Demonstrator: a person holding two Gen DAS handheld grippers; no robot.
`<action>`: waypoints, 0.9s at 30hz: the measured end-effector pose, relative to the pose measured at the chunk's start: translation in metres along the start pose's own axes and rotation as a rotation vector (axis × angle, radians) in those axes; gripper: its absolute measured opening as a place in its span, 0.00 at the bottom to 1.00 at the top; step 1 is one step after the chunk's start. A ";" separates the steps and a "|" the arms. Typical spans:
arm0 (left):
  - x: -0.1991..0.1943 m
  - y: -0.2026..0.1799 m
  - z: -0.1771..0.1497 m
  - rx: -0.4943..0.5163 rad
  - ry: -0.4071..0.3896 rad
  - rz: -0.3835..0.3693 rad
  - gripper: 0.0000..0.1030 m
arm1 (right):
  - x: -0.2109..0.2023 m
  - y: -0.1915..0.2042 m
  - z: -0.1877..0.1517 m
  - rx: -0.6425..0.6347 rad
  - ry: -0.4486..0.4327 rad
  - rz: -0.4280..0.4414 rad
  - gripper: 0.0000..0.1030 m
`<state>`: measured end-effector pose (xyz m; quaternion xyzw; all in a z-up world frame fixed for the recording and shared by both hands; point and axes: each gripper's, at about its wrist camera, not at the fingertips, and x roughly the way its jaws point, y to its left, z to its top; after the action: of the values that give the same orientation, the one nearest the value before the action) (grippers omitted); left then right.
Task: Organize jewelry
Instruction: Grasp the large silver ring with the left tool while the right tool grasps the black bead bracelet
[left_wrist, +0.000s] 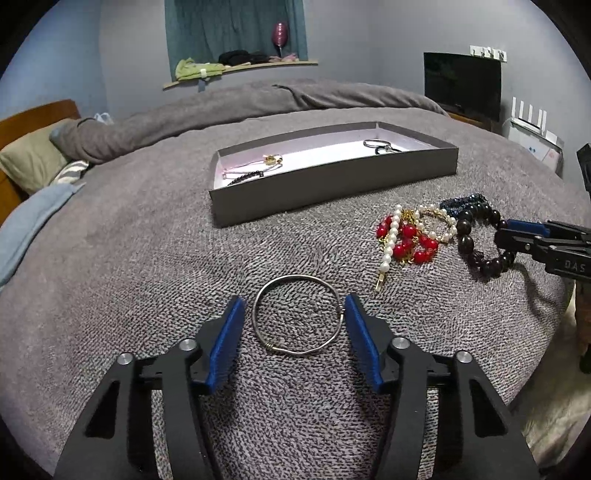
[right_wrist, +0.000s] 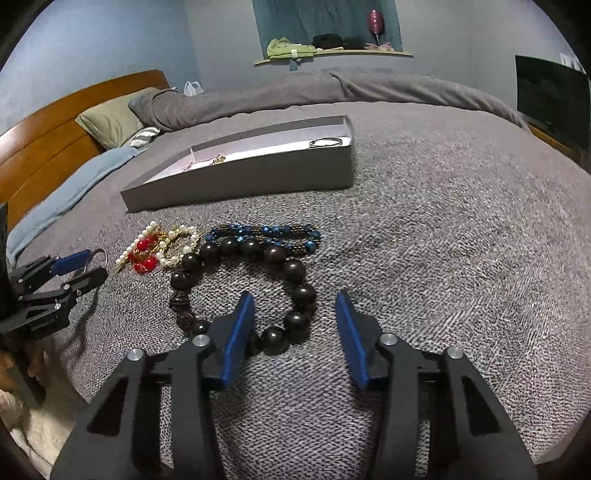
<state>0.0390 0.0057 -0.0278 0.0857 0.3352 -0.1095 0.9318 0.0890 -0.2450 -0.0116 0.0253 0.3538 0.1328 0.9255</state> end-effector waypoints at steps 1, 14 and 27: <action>0.000 -0.001 0.000 0.006 0.001 0.000 0.50 | 0.002 0.001 0.001 0.000 0.005 -0.003 0.42; -0.006 0.002 0.001 -0.009 -0.027 -0.023 0.50 | -0.006 -0.003 0.009 0.020 -0.037 0.019 0.14; -0.020 0.012 0.040 0.000 -0.109 0.006 0.50 | -0.045 0.012 0.056 -0.082 -0.208 -0.019 0.14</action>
<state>0.0513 0.0112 0.0171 0.0808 0.2836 -0.1114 0.9490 0.0912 -0.2430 0.0612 -0.0025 0.2502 0.1349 0.9588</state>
